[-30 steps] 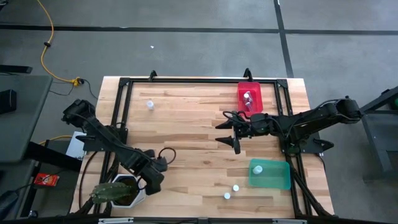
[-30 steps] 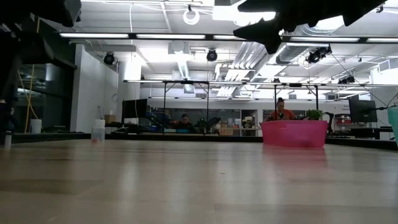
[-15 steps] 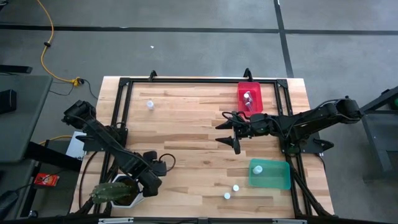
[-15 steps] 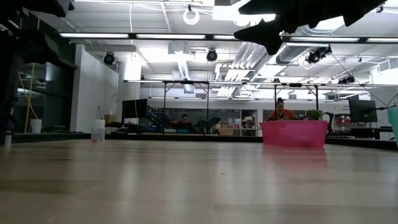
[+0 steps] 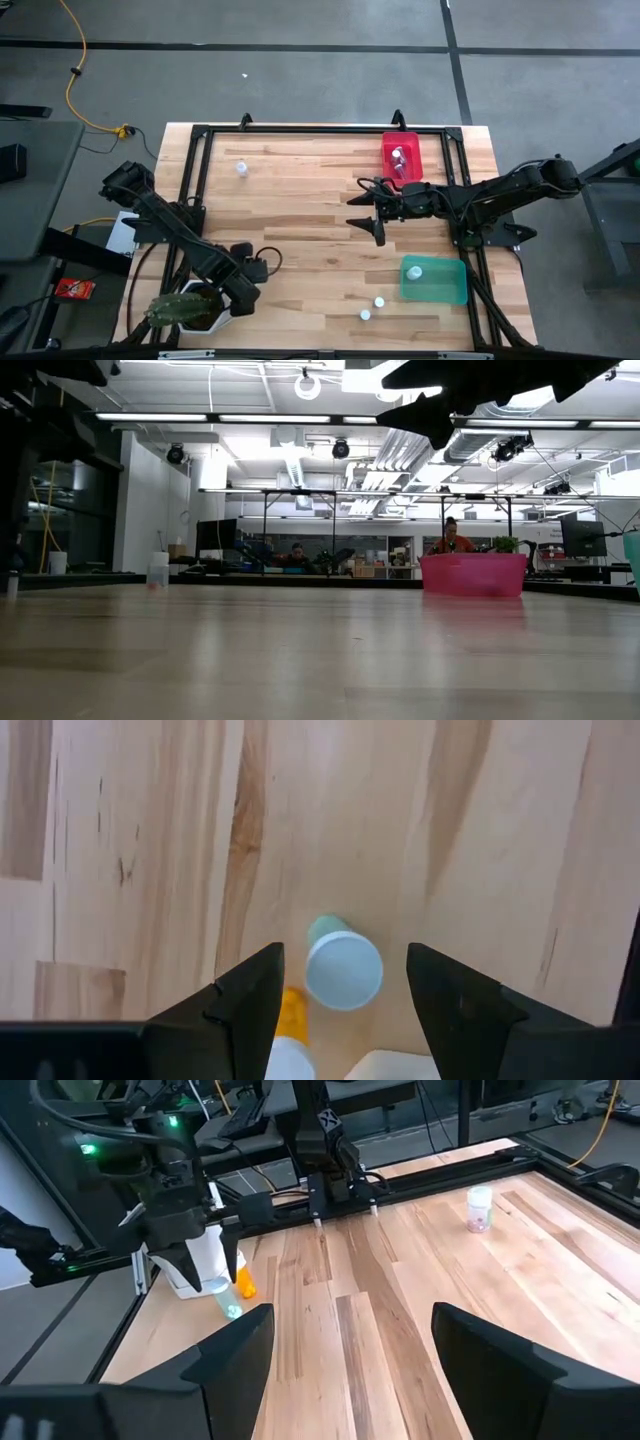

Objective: Pick and place medicine bottles into bin by pill shape (circle, oval)
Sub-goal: Put the green tablet bottle into the green bin

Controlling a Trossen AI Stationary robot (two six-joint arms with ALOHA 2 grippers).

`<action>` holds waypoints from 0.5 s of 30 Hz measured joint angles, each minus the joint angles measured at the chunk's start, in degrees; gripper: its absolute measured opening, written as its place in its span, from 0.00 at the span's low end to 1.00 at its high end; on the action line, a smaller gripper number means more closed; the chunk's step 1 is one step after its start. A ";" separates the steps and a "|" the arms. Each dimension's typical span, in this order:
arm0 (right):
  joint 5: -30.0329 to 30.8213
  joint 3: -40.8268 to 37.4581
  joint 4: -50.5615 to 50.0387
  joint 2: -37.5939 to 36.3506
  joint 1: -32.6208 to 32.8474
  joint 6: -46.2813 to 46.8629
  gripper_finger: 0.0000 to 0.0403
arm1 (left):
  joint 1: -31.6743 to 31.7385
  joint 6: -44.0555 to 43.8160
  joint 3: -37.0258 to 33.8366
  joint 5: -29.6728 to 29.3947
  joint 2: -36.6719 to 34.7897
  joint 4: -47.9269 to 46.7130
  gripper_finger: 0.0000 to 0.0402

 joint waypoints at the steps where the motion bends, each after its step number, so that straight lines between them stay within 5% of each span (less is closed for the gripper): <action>1: 0.01 0.00 0.00 0.00 0.00 -0.06 0.65 | 0.22 -0.66 0.00 0.29 0.00 0.00 0.50; 15: 0.02 0.00 0.00 0.00 0.00 -0.14 0.65 | 0.30 -0.16 0.00 -0.66 0.00 0.00 0.50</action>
